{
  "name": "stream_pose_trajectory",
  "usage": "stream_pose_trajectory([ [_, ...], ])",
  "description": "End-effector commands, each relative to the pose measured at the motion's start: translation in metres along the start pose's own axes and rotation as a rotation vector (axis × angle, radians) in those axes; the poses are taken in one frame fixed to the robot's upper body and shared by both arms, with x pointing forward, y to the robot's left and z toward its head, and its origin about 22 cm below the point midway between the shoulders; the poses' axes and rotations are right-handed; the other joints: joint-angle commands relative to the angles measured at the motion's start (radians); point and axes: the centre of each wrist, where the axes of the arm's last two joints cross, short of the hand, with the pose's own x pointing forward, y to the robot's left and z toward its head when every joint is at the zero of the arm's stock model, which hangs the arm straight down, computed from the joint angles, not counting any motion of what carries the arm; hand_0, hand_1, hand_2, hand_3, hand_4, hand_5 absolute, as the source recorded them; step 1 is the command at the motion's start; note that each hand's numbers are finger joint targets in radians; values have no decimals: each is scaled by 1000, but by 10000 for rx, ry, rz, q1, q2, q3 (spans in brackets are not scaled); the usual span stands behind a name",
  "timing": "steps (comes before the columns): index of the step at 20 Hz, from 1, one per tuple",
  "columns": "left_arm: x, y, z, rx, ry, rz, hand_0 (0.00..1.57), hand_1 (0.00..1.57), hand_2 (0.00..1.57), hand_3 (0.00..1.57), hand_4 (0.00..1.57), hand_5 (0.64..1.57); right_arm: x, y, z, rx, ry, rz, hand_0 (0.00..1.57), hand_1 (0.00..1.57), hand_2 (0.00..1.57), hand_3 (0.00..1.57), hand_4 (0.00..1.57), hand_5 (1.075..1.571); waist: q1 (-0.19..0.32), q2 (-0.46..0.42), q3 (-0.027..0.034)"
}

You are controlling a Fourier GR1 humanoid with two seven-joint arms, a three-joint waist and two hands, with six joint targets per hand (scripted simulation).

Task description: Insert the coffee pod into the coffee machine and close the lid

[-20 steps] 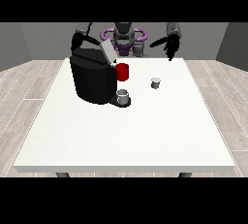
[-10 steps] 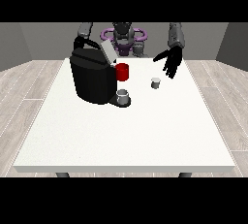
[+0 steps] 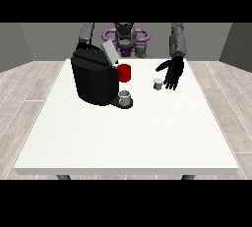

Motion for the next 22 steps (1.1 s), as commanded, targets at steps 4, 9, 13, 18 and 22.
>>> stream_pose_trajectory([
  [4,14,-23,-19,446,-650,-994,946,946,967,665,0,1571,-13,-5,-11,-37,255,153,0,0,0,0,0,1571,200,177,0],
  [9,6,-41,-19,436,-535,-2338,1071,1071,1132,931,465,1571,0,-3,-11,476,754,289,0,0,0,0,0,1571,-60,-357,-3],
  [13,-4,-36,-18,56,-326,-3371,817,817,956,799,368,1571,-22,2,1,551,196,48,0,0,0,0,0,1571,-166,39,2],
  [18,-16,-14,-20,-530,116,-4252,877,877,1003,820,284,1571,-4,5,-11,420,43,-126,0,0,0,0,0,1571,-284,274,-1],
  [22,6,-37,-32,-1536,249,-4572,730,730,961,849,392,1571,-31,-6,-12,-2,798,-166,0,0,0,0,0,1571,118,-236,4],
])
